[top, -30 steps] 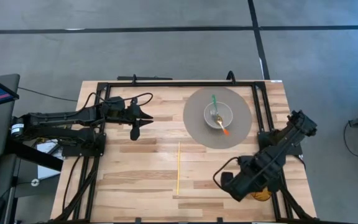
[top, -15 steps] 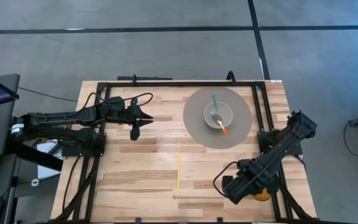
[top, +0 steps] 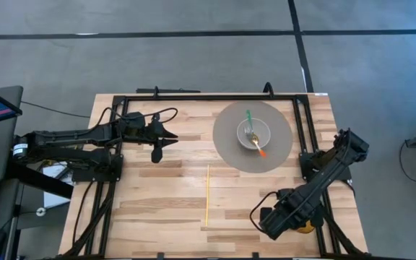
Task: Pick & Place Utensil
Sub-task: Put the brown cup on the gray mat to the top right of the gray bowl
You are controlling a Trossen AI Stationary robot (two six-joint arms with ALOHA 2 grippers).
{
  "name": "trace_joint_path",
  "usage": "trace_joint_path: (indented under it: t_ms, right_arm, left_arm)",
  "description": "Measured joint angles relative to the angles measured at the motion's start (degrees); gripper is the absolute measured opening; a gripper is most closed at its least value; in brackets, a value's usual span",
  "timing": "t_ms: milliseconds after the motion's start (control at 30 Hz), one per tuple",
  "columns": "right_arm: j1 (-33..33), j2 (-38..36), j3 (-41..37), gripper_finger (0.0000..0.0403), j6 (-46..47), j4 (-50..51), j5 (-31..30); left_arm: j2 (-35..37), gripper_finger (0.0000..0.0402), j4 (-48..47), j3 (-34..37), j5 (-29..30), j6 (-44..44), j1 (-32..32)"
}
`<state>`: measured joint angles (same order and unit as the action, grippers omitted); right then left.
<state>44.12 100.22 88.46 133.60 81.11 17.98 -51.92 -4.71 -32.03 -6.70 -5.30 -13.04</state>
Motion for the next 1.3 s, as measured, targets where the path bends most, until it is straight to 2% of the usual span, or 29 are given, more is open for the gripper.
trace_joint_path:
  t_ms: [267, 500, 600, 733, 900, 1000, 1167, 1300]
  right_arm:
    - [0.0, 0.0, -5.46, 0.0079, -0.51, -4.97, 0.02]
    - [-0.56, 0.05, -6.57, 0.0078, -2.89, -4.97, -0.23]
    - [-0.93, 0.07, -6.57, 0.0061, -2.9, -4.29, -0.17]
    - [-2.21, 0.13, -6.57, 0.0011, -7.7, -3.85, -0.29]
    - [-5.02, 0.22, -5.18, 0.0009, -12.34, -3.64, -3.1]
    - [-7.24, 0.41, -2.65, 0.0006, -17.73, -3.43, -6.61]
    - [-11.49, 0.48, 2.95, 0.0004, -28.57, 0.85, -18.4]
    - [-16.15, 0.46, 7.46, 0.0007, -36.96, 7.93, -26.71]
  left_arm:
    - [0.0, 0.0076, 0.0, 0.0, 0.0, 0.0, 0.0]
    - [0.0, 0.0076, 0.0, 0.0, 0.0, 0.0, 0.0]
    - [0.0, 0.0076, 0.0, 0.0, 0.0, 0.0, 0.0]
    - [0.0, 0.0076, 0.0, 0.0, 0.0, 0.0, 0.0]
    - [0.0, 0.0076, 0.02, 0.0, 0.0, -0.7, 0.0]
    - [0.0, 0.0076, 0.02, 0.0, 0.0, -0.74, 0.0]
    - [0.0, 0.0076, 0.16, 0.0, 0.0, -0.85, -0.02]
    - [0.0, 0.0076, 0.46, 0.0, 0.0, -0.85, 0.0]
